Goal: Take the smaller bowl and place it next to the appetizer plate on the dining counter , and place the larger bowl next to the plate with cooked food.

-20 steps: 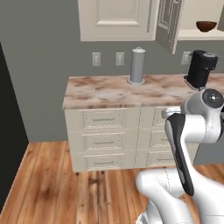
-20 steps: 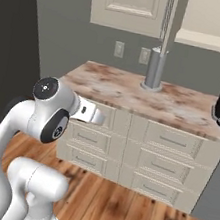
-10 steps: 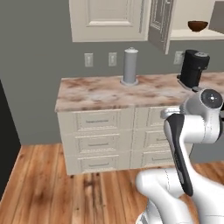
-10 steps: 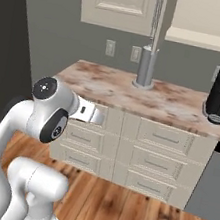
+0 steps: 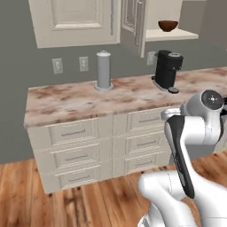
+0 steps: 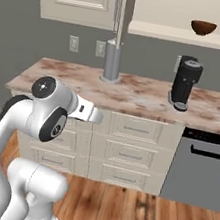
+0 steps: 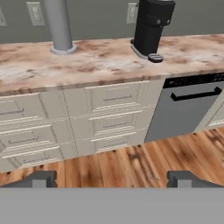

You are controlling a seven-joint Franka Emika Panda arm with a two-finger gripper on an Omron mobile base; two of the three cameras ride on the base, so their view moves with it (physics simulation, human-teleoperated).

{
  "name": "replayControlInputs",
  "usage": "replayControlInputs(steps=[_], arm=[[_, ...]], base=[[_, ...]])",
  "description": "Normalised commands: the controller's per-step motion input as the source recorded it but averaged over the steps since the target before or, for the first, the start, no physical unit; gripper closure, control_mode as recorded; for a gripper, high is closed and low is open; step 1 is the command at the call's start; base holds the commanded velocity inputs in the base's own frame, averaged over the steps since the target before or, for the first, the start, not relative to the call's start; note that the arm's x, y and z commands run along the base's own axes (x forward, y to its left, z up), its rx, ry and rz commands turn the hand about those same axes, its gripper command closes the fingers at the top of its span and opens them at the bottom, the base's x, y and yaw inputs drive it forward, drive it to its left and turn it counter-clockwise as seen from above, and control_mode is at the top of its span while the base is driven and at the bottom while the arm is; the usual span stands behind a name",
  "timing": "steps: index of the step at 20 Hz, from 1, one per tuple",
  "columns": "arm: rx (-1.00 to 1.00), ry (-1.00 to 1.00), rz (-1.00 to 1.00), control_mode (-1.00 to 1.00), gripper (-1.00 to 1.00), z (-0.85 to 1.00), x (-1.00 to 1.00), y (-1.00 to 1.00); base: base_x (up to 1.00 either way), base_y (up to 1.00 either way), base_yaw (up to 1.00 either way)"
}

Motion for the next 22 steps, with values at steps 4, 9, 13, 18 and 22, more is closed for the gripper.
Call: replayControlInputs(steps=[4, 9, 13, 18, 22], arm=[[0.00, 0.00, 0.00, 1.00, -1.00, 0.00, 0.00, 0.00], [0.00, 0.00, 0.00, 1.00, -1.00, 0.00, 0.00, 0.00], [0.00, 0.00, 0.00, 1.00, -1.00, 0.00, 0.00, 0.00], [0.00, 0.00, 0.00, 1.00, -1.00, 0.00, 0.00, 0.00], [0.00, 0.00, 0.00, 1.00, -1.00, 0.00, 0.00, 0.00]], base=[[0.55, -0.25, -0.44], [0.50, -0.29, -0.43], [0.45, -0.28, -0.36], [0.48, -0.31, -0.25], [0.83, -0.39, -0.09]])
